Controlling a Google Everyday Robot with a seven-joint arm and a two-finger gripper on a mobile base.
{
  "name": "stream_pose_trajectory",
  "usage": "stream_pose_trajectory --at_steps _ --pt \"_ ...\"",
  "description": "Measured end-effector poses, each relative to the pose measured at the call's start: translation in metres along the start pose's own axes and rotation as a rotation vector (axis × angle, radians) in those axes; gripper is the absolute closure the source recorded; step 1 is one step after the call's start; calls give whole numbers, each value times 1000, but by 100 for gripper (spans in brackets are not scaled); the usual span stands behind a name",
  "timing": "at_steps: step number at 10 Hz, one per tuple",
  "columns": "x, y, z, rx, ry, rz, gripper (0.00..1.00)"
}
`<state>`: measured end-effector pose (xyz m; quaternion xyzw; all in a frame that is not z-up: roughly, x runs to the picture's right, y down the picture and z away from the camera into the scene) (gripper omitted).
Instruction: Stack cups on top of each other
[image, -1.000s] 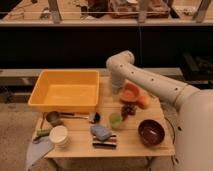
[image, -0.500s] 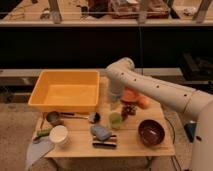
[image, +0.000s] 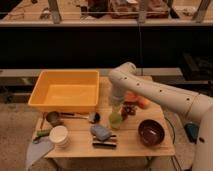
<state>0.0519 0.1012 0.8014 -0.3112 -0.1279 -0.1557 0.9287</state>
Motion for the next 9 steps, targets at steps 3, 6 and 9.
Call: stream_pose_trajectory --at_steps 3,6,9 --pt "8 10 26 -36 -13 3 58" --pt "13 15 45 -59 -27 2 71" --pt "9 12 58 -74 -37 -12 87"
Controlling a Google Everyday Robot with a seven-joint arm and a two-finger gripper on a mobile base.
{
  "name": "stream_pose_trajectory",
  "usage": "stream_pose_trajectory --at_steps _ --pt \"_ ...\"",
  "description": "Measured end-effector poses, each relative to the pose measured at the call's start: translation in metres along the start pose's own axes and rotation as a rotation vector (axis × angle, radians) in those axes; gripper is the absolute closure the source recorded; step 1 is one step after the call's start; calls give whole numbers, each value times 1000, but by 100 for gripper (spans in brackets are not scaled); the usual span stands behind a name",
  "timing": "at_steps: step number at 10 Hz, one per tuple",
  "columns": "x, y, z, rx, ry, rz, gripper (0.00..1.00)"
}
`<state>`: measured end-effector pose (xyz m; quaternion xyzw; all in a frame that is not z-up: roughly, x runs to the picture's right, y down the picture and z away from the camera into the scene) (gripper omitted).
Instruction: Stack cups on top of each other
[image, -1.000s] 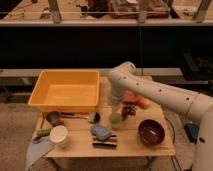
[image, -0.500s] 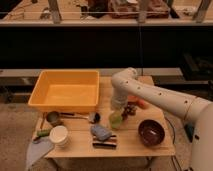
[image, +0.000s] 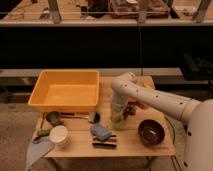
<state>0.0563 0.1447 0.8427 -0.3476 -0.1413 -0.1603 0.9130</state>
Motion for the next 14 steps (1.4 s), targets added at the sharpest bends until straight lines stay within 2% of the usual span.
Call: stream_pose_trajectory --at_steps 2,4,6,8,10,11,12,14 --pt "-3 0 -8 9 1 1 87" --pt "-18 -2 -37 53 14 -10 87" --pt "-44 -11 -66 89 35 -45 87" --pt "-92 -29 -89 123 55 -108 87" --pt "-138 -43 -113 152 58 -184 87" --pt "-154 -46 -123 163 57 -213 87" --pt "-176 -49 -136 177 48 -260 87" --pt "-223 -58 -150 188 -11 -363 87"
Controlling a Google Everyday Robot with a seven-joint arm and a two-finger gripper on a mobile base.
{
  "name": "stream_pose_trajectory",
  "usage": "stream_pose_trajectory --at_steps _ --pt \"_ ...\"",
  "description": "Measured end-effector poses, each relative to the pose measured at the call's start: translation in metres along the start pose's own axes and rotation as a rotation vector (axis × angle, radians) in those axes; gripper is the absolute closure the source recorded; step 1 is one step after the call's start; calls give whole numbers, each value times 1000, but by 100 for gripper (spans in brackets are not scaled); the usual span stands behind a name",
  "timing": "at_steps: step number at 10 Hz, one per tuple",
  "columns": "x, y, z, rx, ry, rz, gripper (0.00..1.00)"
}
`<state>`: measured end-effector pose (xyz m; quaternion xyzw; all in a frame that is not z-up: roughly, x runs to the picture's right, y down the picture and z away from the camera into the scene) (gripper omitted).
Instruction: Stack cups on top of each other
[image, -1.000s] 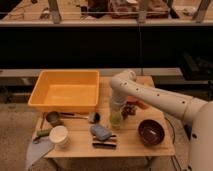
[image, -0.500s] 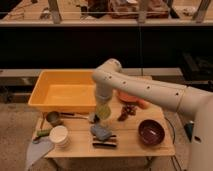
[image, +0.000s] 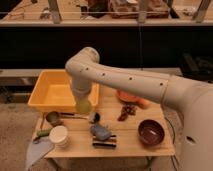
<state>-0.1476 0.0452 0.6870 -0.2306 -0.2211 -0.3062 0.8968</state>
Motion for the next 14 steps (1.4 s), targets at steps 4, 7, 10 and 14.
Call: stream_pose_trajectory --at_steps 4,7,10,14 --pt "-31 -7 17 -15 -190 -70 87" --pt "-47 10 21 -7 -271 -62 87" --pt "-64 19 20 4 -321 -62 87" --pt "-83 20 29 -1 -373 -75 87"
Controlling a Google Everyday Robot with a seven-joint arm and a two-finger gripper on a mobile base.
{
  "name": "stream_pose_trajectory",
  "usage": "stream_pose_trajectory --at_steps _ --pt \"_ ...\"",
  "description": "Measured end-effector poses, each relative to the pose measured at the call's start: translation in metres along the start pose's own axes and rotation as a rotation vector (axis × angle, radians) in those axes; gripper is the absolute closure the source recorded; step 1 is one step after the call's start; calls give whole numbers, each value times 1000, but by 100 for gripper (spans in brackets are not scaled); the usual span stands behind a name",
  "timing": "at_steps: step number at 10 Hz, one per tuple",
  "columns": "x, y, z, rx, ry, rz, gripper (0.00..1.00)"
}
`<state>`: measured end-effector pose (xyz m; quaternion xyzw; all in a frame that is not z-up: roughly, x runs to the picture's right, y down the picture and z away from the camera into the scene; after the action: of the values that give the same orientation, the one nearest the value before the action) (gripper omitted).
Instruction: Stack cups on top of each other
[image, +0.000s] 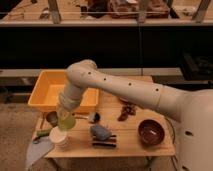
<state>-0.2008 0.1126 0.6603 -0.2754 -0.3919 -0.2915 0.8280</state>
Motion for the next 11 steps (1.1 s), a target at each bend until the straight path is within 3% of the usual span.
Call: stream_pose_trajectory --at_steps 3,9,11 --pt "-9 -3 8 -8 -17 -22 80" --pt "-9 -11 34 -20 -25 -38 26" --pt "-12 -15 40 -26 -24 -48 20"
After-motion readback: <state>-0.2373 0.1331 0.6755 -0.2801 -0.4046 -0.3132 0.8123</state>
